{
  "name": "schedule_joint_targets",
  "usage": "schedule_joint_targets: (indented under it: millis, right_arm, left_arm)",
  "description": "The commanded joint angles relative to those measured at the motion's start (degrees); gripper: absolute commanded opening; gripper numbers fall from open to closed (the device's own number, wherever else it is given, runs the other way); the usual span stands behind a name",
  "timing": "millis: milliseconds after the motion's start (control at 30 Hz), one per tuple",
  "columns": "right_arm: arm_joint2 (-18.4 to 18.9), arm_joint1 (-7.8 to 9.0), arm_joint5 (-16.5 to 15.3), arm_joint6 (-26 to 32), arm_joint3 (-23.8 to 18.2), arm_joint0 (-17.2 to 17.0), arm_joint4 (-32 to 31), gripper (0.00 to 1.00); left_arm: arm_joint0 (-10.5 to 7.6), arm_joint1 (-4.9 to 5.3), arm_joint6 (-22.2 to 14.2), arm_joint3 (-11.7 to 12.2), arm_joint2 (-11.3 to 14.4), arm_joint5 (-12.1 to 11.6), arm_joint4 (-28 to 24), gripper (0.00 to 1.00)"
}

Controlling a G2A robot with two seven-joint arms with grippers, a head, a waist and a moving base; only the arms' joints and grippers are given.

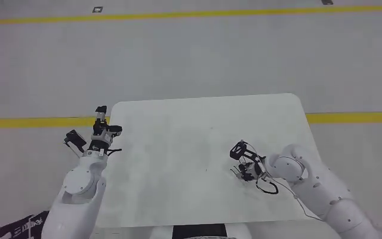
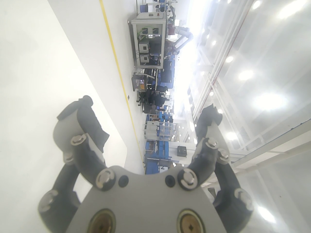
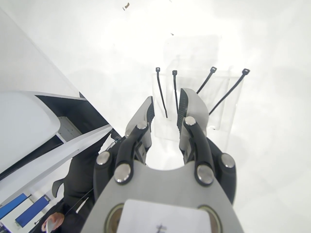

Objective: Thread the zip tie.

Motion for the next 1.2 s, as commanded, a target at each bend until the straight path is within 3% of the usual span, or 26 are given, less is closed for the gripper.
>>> schedule_joint_targets:
  millis: [0,400,767,1167]
  right_arm:
    - [-0.2,-0.04,0.2,-0.3,0.2,0.1,-0.3,0.22]
    - [-0.1,-0.01,0.6,-2.3,-0.1,0.0,-1.1,0.18]
    - [2.5,0.75,1.6,-2.6,-3.1,-1.7,-3.1,0.14]
    - [0.5,0.29,1.5,-2.7,-1.5,-0.7,-3.7,0.14]
  left_arm:
    - [0.0,0.0,0.0,0.0,0.0,0.0,0.0,1.0]
    - [0.0,0.0,0.0,0.0,0.0,0.0,0.0,1.0]
    - [0.0,0.0,0.0,0.0,0.0,0.0,0.0,1.0]
    - [0.0,0.0,0.0,0.0,0.0,0.0,0.0,1.0]
